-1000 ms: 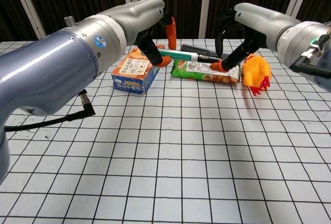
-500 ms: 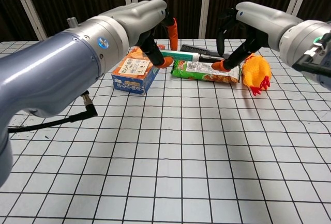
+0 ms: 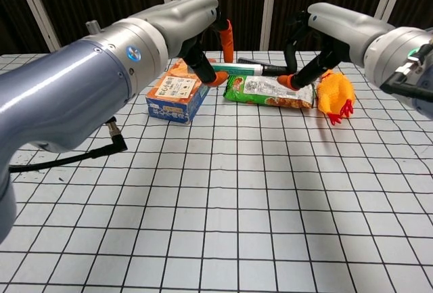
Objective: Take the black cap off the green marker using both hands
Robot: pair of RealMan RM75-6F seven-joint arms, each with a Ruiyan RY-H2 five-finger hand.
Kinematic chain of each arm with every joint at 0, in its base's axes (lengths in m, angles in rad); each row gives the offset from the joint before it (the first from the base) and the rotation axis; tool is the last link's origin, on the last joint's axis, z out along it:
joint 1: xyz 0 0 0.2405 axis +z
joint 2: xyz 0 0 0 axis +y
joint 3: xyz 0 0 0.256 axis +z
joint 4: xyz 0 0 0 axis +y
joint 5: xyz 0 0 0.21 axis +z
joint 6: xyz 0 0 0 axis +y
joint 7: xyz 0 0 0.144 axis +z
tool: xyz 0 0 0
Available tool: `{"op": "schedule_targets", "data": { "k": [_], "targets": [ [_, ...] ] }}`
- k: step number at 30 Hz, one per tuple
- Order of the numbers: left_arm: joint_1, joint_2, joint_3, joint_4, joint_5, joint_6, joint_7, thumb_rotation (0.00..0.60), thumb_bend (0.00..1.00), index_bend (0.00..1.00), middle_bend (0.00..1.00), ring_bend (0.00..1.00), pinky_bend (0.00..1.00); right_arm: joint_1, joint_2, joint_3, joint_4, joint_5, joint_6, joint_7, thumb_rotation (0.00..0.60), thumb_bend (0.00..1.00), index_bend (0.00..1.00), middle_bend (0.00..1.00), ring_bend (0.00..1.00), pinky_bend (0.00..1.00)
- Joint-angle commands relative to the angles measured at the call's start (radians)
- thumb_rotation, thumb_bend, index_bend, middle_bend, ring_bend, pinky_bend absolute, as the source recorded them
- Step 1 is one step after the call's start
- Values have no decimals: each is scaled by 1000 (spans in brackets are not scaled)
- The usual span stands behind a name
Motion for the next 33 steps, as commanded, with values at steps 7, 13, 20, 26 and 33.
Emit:
{"op": "schedule_targets", "data": {
  "k": [7, 13, 20, 26, 33],
  "targets": [
    [5, 4, 1, -2, -9, -3, 3, 600, 555, 625, 233, 0, 0, 1, 1, 2, -7, 0, 5, -9, 600, 374, 701, 62, 65, 69],
    [6, 9, 0, -6, -13, -5, 6, 600, 555, 625, 233, 0, 0, 2, 16, 4, -18, 30, -6, -27, 600, 374, 423, 62, 65, 69],
    [9, 13, 0, -10, -17, -5, 6, 600, 555, 625, 233, 0, 0, 4, 26, 8, -32, 43, -1, -41, 600, 374, 296, 62, 65, 69],
    [9, 13, -1, -9, -19, -6, 6, 600, 554, 625, 233, 0, 0, 8, 34, 13, -47, 48, 8, -53, 600, 373, 293, 62, 65, 69],
    [7, 12, -1, -10, -17, -8, 4, 600, 555, 625, 234, 0, 0, 11, 33, 13, -47, 55, 12, -57, 600, 374, 256, 62, 63, 69]
  ]
}}
